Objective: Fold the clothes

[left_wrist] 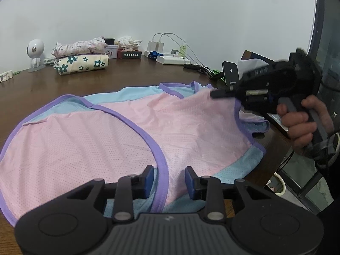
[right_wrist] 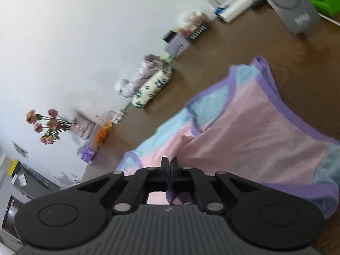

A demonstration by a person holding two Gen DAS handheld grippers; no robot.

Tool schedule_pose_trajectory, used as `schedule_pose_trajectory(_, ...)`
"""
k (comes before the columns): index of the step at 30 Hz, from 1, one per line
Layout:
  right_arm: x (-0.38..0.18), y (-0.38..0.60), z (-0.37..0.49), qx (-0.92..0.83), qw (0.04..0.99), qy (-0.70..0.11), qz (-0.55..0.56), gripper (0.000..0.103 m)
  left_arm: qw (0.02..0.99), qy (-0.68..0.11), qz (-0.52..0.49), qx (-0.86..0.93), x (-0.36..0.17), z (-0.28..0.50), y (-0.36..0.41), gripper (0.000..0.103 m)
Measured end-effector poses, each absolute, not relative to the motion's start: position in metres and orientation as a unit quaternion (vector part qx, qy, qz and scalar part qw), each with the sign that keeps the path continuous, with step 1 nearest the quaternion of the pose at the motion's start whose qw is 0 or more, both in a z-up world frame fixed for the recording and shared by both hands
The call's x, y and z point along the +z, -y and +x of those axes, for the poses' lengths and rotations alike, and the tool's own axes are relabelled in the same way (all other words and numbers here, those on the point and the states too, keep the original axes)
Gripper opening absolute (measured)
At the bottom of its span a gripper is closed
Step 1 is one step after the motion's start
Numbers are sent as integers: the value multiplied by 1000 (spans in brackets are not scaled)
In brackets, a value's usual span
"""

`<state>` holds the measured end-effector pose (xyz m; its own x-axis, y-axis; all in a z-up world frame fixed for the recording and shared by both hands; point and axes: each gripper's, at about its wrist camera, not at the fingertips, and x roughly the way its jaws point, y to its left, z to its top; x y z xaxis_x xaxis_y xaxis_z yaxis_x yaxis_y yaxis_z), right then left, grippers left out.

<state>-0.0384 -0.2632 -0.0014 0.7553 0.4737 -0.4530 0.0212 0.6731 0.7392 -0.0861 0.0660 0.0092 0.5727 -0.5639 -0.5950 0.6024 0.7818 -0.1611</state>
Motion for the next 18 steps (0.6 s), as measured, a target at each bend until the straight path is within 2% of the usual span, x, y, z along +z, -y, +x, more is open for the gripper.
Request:
schedule_pose_trajectory(2,-2,259,-41,103,873,-331,342,6,886,-324,29,-329,9,-86,-66,30)
schedule_pose_trajectory(4,3,251,-48,68,900,-328,279,18,887,-324,30,-328,9,-87,-66,30)
schedule_pose_trajectory(5,8,248,-53,70,909,-322,255,39,887,-324,30,-328,9,-87,-66,30)
schedule_pose_trajectory(6,13,247,-58,75,914,-315,243,56,887,-324,30,-328,9,-87,-66,30)
schedule_pose_trajectory(8,21,247,-66,87,922,-306,221,59,887,-323,29,-329,9,-87,-67,30)
schedule_pose_trajectory(10,21,242,-64,88,925,-315,195,58,887,-322,26,-329,9,-87,-67,31)
schedule_pose_trajectory(11,19,238,-63,87,925,-322,184,46,888,-321,26,-329,8,-87,-67,31)
schedule_pose_trajectory(12,15,233,-59,92,920,-336,182,14,888,-321,26,-329,8,-87,-67,31)
schedule_pose_trajectory(13,11,229,-56,98,914,-348,183,4,888,-320,26,-328,8,-87,-66,31)
schedule_pose_trajectory(18,7,235,-47,159,859,-319,368,3,888,-320,28,-330,8,-88,-66,31)
